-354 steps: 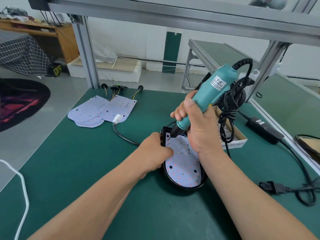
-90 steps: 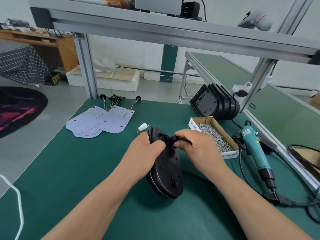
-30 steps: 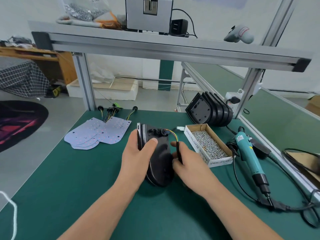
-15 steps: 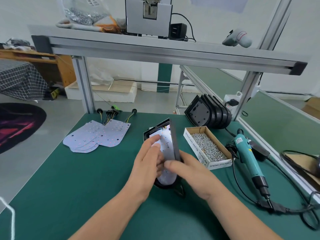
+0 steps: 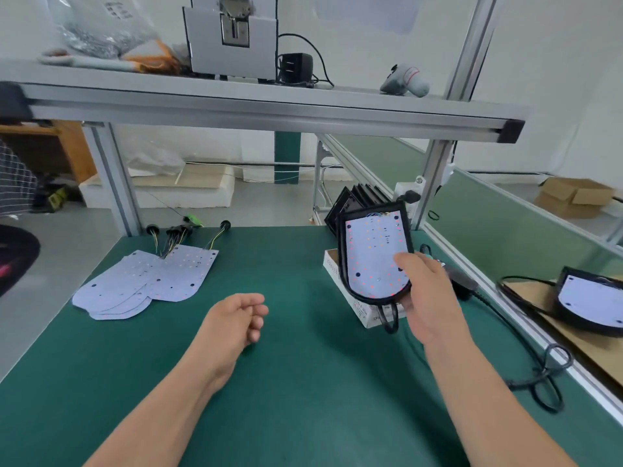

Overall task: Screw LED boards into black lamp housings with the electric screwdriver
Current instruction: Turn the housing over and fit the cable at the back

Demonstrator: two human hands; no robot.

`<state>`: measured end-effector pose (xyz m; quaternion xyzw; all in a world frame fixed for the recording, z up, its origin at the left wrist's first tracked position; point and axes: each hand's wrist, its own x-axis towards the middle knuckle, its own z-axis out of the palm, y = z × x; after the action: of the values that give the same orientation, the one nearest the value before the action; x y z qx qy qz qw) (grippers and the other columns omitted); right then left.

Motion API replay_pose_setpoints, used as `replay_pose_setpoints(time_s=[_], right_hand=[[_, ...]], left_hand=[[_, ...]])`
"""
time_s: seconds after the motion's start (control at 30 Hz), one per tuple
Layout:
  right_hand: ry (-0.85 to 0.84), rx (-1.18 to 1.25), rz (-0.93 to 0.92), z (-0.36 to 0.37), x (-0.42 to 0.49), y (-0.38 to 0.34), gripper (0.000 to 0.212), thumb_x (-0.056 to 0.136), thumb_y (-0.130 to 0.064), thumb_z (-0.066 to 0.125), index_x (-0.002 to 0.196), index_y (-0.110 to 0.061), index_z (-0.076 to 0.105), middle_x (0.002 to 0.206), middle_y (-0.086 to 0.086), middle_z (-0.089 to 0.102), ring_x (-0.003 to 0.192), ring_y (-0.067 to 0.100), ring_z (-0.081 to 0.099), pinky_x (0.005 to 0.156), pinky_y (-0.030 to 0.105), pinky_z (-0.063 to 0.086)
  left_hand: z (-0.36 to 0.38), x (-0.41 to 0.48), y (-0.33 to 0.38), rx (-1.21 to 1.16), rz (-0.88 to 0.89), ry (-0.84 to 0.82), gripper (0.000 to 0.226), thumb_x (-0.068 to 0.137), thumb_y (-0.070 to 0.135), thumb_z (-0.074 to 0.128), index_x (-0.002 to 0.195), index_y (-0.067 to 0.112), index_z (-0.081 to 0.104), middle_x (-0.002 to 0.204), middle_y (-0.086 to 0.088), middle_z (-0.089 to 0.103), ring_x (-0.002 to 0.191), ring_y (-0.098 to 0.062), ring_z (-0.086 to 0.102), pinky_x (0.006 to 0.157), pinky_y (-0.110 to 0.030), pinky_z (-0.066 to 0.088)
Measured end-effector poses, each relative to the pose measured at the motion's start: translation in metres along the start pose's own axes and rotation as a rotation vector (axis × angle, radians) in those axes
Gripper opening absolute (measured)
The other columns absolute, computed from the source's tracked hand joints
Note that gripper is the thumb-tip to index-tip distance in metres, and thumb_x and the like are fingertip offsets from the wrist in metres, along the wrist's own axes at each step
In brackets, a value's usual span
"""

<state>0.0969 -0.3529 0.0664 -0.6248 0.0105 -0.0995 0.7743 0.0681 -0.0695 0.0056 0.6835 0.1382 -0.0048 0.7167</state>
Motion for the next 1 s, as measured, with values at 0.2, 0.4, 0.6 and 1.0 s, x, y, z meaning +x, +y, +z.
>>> replay_pose_setpoints(time_s=[0.2,0.4,0.6,1.0], right_hand=[[0.237,0.116,-0.064,-0.071,0.02,-0.031,0.034,0.102,-0.007,0.051,0.084,-0.013,0.079,0.089,0.001,0.08,0.079,0.018,0.075,0.07,0.029,0.06],[0.459,0.201,-0.092,-0.15,0.019,-0.053,0.017,0.101,-0.013,0.054,0.103,-0.012,0.071,0.104,0.003,0.079,0.092,0.021,0.074,0.077,0.03,0.059],[0.658,0.194,-0.159,-0.221,0.017,-0.066,0.026,0.094,-0.022,0.058,0.118,-0.014,0.064,0.12,0.009,0.069,0.095,0.027,0.069,0.068,0.037,0.05],[0.954,-0.502,-0.136,-0.291,0.002,-0.045,0.046,0.089,-0.042,0.054,0.127,-0.015,0.057,0.129,0.011,0.064,0.107,0.031,0.061,0.088,0.041,0.049]], left_hand=[[-0.005,0.004,-0.002,-0.086,-0.037,-0.07,0.027,0.107,-0.009,0.045,0.116,0.0,0.068,0.105,-0.015,0.08,0.066,-0.012,0.066,0.054,-0.023,0.052],[-0.005,0.006,-0.003,-0.085,-0.022,-0.071,0.023,0.108,-0.003,0.048,0.116,0.003,0.069,0.097,-0.009,0.082,0.065,-0.012,0.068,0.051,-0.022,0.053],[-0.005,0.009,-0.007,-0.007,0.041,-0.056,0.02,0.111,0.011,0.05,0.117,0.007,0.069,0.08,-0.007,0.068,0.052,-0.011,0.046,0.041,-0.022,0.035],[-0.002,0.007,-0.008,0.045,0.107,-0.062,0.022,0.112,0.016,0.048,0.119,0.015,0.068,0.072,-0.002,0.061,0.05,-0.013,0.036,0.042,-0.022,0.029]])
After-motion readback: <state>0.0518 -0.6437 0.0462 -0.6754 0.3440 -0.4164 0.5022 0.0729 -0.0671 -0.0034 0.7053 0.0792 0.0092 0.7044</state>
